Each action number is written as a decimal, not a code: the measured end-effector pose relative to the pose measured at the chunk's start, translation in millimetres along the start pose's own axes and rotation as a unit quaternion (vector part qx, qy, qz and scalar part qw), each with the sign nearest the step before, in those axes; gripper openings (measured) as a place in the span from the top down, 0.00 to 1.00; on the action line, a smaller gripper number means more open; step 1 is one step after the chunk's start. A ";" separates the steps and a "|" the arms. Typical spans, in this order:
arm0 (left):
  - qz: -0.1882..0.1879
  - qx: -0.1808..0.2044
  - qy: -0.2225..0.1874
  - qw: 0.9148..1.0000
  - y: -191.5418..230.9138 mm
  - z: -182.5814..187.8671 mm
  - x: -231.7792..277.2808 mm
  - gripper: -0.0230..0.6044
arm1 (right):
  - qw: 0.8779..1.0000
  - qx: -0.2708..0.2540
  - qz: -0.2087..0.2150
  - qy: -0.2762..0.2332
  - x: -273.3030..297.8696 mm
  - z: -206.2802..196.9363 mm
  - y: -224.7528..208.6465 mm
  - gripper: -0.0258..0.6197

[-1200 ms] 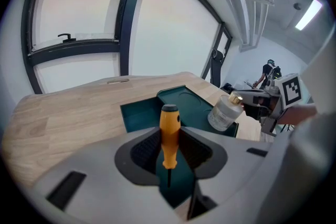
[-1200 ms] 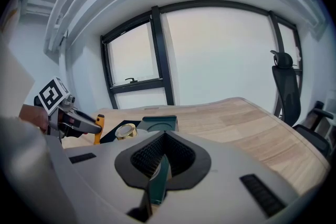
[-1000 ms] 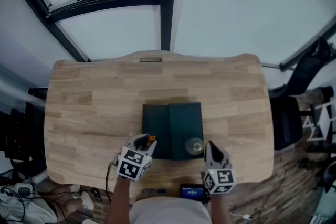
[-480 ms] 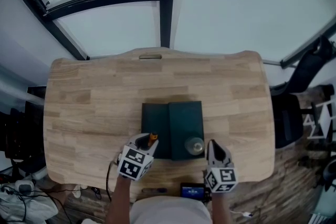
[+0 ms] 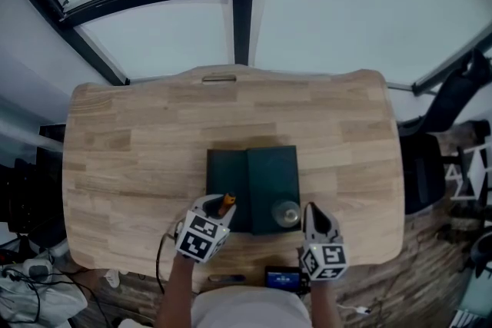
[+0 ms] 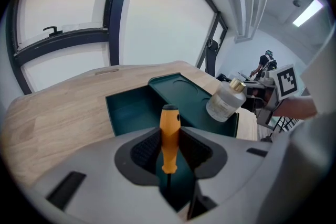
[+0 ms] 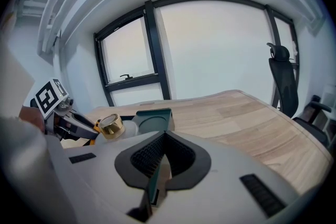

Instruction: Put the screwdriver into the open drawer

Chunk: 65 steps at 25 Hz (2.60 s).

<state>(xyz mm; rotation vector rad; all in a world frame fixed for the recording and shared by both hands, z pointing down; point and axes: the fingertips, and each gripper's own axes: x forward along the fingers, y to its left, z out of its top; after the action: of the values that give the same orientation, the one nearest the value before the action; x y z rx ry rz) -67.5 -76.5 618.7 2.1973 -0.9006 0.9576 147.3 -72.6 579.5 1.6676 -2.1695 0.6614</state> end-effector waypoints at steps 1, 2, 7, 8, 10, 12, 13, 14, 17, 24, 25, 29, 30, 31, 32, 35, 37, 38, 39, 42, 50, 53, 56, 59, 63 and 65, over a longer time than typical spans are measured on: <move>-0.001 0.000 0.003 1.000 -0.4 -0.4 1.5 0.79 | 1.000 0.000 0.000 0.002 0.6 -0.3 -0.2 0.97; -0.003 0.000 0.007 1.000 -0.6 -1.0 3.1 0.79 | 1.000 0.000 0.000 0.003 1.2 -0.3 -0.5 0.96; -0.007 -0.004 0.020 1.000 0.3 -5.0 10.8 0.79 | 1.000 0.000 0.001 0.007 5.7 -1.8 -0.4 0.97; -0.007 -0.004 0.021 1.000 0.5 -5.0 11.8 0.79 | 1.000 0.000 0.002 0.008 6.6 -2.2 -0.2 0.97; -0.007 -0.003 0.025 1.000 1.3 -4.8 13.2 0.79 | 1.000 0.000 0.003 0.010 7.8 -3.1 0.2 0.97; -0.007 -0.003 0.027 1.000 1.6 -5.1 14.7 0.79 | 1.000 0.001 0.003 0.012 8.7 -4.3 0.2 0.96; -0.008 -0.004 0.028 1.000 1.8 -5.3 15.5 0.79 | 1.000 0.001 0.003 0.014 9.2 -4.9 0.2 0.97; -0.009 -0.005 0.029 1.000 2.0 -5.5 16.5 0.79 | 1.000 0.001 0.004 0.015 9.8 -5.5 0.1 0.96; -0.013 -0.006 0.037 0.999 2.2 -5.9 19.9 0.79 | 1.000 0.002 0.002 0.015 11.2 -6.0 -2.6 0.96; -0.021 -0.009 0.060 0.998 1.3 -9.0 26.4 0.79 | 1.000 0.004 -0.003 0.016 12.1 -5.3 -8.0 0.96; -0.022 -0.010 0.064 0.998 1.0 -10.0 27.6 0.79 | 1.000 0.004 -0.003 0.017 12.2 -5.6 -8.1 0.97; -0.027 -0.013 0.080 0.996 -0.7 -12.8 31.6 0.79 | 1.000 0.006 -0.004 0.019 12.4 -8.8 -8.9 0.96; -0.027 -0.014 0.084 0.996 -1.2 -13.1 32.7 0.79 | 1.000 0.006 -0.003 0.020 12.5 -9.2 -9.3 0.96; -0.027 -0.014 0.088 0.996 -1.6 -13.2 33.6 0.79 | 1.000 0.006 -0.002 0.021 12.7 -9.2 -10.0 0.96; -0.026 -0.016 0.091 0.995 -1.7 -13.4 34.5 0.79 | 1.000 0.007 -0.003 0.022 13.0 -9.1 -10.8 0.96; -0.026 -0.017 0.101 0.994 -1.0 -14.3 36.4 0.79 | 1.000 0.007 -0.003 0.025 14.0 -9.1 -12.8 0.96; -0.026 -0.014 0.108 0.994 -0.9 -15.3 37.6 0.79 | 1.000 0.007 -0.004 0.027 14.7 -10.8 -14.2 0.97; -0.026 -0.014 0.111 0.993 -1.0 -15.7 38.2 0.79 | 1.000 0.008 -0.003 0.027 15.2 -12.0 -14.5 0.97; -0.027 -0.015 0.115 0.993 -1.0 -16.1 38.7 0.79 | 1.000 0.008 -0.002 0.027 15.9 -12.8 -14.6 0.97; -0.025 -0.018 0.130 0.991 0.8 -16.9 40.0 0.79 | 1.000 0.006 -0.002 0.027 17.6 -10.8 -13.7 0.96; -0.017 0.001 0.155 0.988 -5.1 -20.7 49.1 0.79 | 0.999 0.008 -0.002 0.033 19.6 -16.0 -16.2 0.96; -0.013 0.004 0.168 0.986 -4.7 -21.8 50.4 0.79 | 0.999 0.008 -0.003 0.032 19.0 -14.7 -16.3 0.96; -0.010 0.010 0.177 0.984 -3.7 -21.4 52.0 0.79 | 0.999 0.007 -0.004 0.031 19.5 -13.5 -16.6 0.96; -0.005 0.018 0.182 0.983 -2.4 -22.1 53.6 0.79 | 0.999 0.008 -0.002 0.034 20.4 -16.1 -16.6 0.97; -0.012 0.023 0.193 0.981 -4.8 -23.2 54.9 0.79 | 0.999 0.011 0.001 0.037 21.4 -20.8 -17.3 0.97; -0.021 0.028 0.203 0.979 -8.5 -24.3 55.9 0.79 | 0.999 0.009 -0.002 0.036 21.2 -18.4 -18.1 0.96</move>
<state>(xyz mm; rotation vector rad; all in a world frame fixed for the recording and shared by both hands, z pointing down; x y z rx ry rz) -41.8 -73.6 674.5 1.9507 -0.6385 1.3604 158.7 -83.6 608.9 1.6317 -2.1156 0.7307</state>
